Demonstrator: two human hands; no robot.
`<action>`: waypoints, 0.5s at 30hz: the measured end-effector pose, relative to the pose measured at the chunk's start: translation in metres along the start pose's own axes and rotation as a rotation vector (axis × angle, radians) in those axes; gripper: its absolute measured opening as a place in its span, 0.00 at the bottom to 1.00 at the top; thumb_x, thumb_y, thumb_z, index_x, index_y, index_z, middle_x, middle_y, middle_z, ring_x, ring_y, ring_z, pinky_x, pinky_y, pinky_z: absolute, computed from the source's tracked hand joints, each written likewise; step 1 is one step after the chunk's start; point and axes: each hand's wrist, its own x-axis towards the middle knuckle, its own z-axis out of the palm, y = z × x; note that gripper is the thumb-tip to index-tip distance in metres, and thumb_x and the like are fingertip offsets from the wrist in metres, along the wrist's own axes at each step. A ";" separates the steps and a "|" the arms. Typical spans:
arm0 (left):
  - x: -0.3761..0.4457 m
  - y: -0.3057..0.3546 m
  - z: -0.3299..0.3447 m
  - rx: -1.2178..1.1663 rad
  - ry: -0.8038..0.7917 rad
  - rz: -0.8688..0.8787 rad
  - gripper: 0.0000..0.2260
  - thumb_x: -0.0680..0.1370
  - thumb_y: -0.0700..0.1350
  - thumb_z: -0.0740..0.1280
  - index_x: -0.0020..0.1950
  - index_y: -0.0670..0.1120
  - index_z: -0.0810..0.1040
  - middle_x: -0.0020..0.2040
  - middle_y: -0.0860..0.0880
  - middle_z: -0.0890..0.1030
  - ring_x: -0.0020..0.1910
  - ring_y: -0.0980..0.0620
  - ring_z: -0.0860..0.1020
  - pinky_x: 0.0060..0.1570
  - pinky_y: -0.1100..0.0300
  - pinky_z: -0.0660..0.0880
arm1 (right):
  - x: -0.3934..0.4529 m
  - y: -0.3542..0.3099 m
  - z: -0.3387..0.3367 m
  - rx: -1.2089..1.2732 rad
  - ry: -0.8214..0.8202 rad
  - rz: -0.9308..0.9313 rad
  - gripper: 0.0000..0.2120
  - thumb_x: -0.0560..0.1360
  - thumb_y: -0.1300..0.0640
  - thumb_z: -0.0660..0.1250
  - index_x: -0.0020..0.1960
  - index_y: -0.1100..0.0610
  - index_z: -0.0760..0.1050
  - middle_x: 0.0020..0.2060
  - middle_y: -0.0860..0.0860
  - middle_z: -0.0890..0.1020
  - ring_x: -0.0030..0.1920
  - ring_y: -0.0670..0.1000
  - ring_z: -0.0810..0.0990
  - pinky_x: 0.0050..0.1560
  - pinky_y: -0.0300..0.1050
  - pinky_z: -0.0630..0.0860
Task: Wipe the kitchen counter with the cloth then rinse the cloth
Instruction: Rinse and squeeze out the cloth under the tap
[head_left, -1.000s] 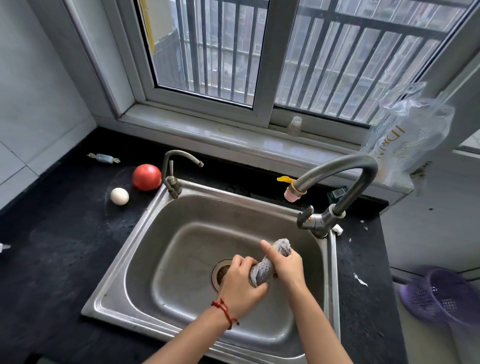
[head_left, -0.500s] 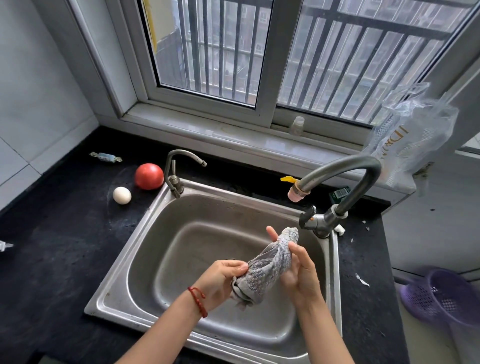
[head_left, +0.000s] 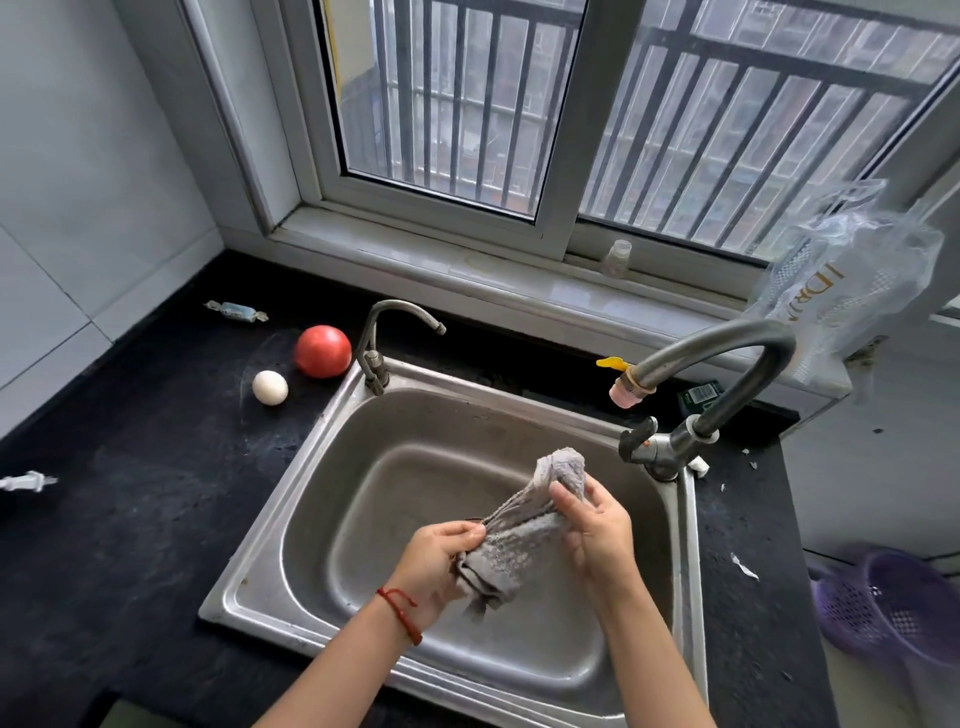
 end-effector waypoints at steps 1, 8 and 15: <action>-0.001 0.002 -0.004 -0.068 -0.058 -0.068 0.05 0.71 0.35 0.63 0.42 0.36 0.78 0.32 0.42 0.81 0.28 0.49 0.78 0.26 0.63 0.73 | 0.000 0.002 0.002 0.111 -0.022 0.027 0.37 0.43 0.50 0.84 0.48 0.62 0.78 0.37 0.55 0.85 0.36 0.51 0.83 0.36 0.40 0.81; -0.024 0.009 -0.021 0.056 -0.176 -0.052 0.13 0.65 0.37 0.67 0.50 0.40 0.78 0.41 0.44 0.82 0.38 0.49 0.81 0.42 0.56 0.77 | -0.014 0.000 0.033 0.068 -0.053 0.035 0.08 0.73 0.60 0.64 0.47 0.63 0.78 0.32 0.53 0.85 0.33 0.50 0.82 0.38 0.43 0.80; -0.045 0.021 0.014 0.417 0.096 0.484 0.06 0.69 0.42 0.73 0.44 0.49 0.79 0.40 0.54 0.83 0.42 0.56 0.81 0.44 0.65 0.78 | -0.034 -0.017 0.053 -0.459 -0.214 -0.153 0.06 0.71 0.61 0.70 0.42 0.65 0.80 0.33 0.54 0.82 0.35 0.49 0.78 0.37 0.41 0.74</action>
